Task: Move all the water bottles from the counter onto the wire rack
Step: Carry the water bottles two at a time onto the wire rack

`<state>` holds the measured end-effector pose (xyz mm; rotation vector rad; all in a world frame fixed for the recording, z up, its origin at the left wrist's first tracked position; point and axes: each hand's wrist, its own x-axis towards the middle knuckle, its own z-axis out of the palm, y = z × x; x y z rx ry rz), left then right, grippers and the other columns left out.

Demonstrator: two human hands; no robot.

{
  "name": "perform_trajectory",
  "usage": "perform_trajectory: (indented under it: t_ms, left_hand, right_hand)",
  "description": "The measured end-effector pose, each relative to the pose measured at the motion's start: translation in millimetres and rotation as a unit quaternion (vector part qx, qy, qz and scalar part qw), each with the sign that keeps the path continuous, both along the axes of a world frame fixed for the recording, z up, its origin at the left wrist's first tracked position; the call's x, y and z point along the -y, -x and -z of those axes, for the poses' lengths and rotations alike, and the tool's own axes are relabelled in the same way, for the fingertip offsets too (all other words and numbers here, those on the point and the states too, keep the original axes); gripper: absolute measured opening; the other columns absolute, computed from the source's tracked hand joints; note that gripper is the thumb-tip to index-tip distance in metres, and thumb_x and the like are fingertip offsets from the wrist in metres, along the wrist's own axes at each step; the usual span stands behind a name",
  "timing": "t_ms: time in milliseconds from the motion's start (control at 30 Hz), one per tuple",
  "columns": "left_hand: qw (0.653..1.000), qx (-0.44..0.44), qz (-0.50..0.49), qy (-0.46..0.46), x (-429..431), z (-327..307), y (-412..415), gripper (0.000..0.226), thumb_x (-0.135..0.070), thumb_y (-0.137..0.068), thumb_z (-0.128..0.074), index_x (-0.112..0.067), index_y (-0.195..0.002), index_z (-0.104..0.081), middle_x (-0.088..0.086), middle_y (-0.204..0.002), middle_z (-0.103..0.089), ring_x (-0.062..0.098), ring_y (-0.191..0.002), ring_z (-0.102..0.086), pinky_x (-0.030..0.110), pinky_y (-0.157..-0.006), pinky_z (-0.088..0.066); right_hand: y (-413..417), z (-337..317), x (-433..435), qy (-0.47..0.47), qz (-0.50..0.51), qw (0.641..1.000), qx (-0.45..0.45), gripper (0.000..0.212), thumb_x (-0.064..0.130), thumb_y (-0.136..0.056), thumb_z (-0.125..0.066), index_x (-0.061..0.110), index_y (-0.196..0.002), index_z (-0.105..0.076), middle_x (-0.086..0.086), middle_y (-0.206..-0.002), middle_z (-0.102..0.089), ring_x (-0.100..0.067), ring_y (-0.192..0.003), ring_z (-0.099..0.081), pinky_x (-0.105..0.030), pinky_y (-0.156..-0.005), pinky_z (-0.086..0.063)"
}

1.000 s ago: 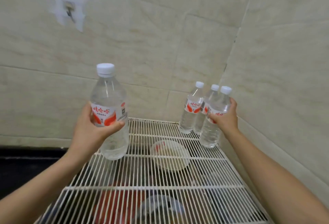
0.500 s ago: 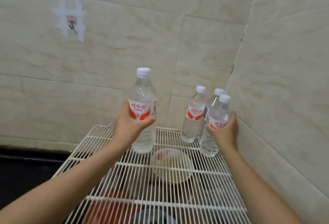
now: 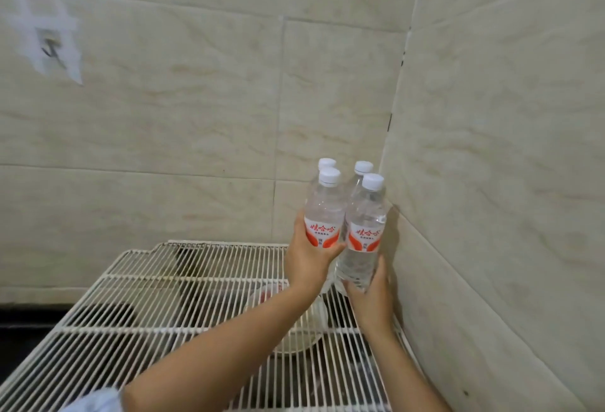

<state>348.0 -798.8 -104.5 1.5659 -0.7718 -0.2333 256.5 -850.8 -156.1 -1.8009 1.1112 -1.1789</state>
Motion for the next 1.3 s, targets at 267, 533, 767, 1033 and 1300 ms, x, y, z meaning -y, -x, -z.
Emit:
perform_trajectory:
  t_ms: [267,533,767,1033,1300]
  left_hand:
    - [0.998,0.048,0.011,-0.029,9.9,5.9,-0.7,0.089,-0.049,-0.056,-0.079,-0.034,-0.13,-0.031,-0.006,-0.111,-0.058,0.012,-0.098,-0.06,0.035,-0.081,-0.054]
    - [0.989,0.063,0.013,-0.131,-14.3,5.5,-9.7,0.11,-0.035,-0.067,-0.077,-0.028,-0.145,0.001,0.01,-0.149,-0.026,0.027,-0.137,-0.028,0.045,-0.109,-0.031]
    - [0.979,0.087,-0.096,-0.157,-102.8,-6.3,-75.6,0.071,-0.025,-0.086,-0.058,-0.014,-0.144,-0.018,0.014,-0.149,-0.023,0.03,-0.137,-0.026,0.042,-0.111,-0.025]
    - [0.945,0.085,-0.271,-0.165,-257.1,-17.8,-123.6,0.061,-0.022,-0.087,-0.054,-0.01,-0.14,-0.027,0.021,-0.141,-0.029,0.039,-0.119,-0.043,0.047,-0.104,-0.034]
    - [0.856,0.036,-0.487,-0.173,-441.1,27.0,-84.3,0.056,-0.018,-0.085,-0.057,-0.006,-0.135,-0.035,0.023,-0.138,-0.036,0.037,-0.127,-0.035,0.046,-0.106,-0.03]
  right_hand:
    - [-2.0,4.3,-0.4,0.006,0.003,1.0,0.018,0.07,0.009,-0.081,-0.065,0.015,-0.141,-0.029,-0.006,-0.138,-0.048,-0.021,-0.125,-0.048,-0.034,-0.099,-0.045]
    - [-4.8,5.9,-12.3,0.041,0.061,0.989,-0.127,0.086,0.023,-0.081,-0.066,0.011,-0.145,-0.011,-0.018,-0.149,-0.028,-0.032,-0.136,-0.031,-0.047,-0.109,-0.034]
    - [-28.1,-17.9,-52.8,0.368,0.059,0.912,-0.169,0.051,0.03,-0.076,-0.04,0.007,-0.121,-0.043,-0.023,-0.126,-0.048,-0.031,-0.119,-0.033,-0.048,-0.097,-0.037]
    - [-77.0,-18.7,-119.3,0.479,-0.18,0.824,-0.245,0.039,0.031,-0.071,-0.041,0.018,-0.097,-0.066,-0.006,-0.103,-0.07,-0.022,-0.109,-0.051,-0.046,-0.095,-0.041]
    - [-116.3,-34.2,-255.4,0.504,-0.37,0.762,-0.172,0.038,0.035,-0.069,-0.041,0.02,-0.088,-0.069,-0.002,-0.095,-0.071,-0.022,-0.096,-0.064,-0.044,-0.08,-0.052]
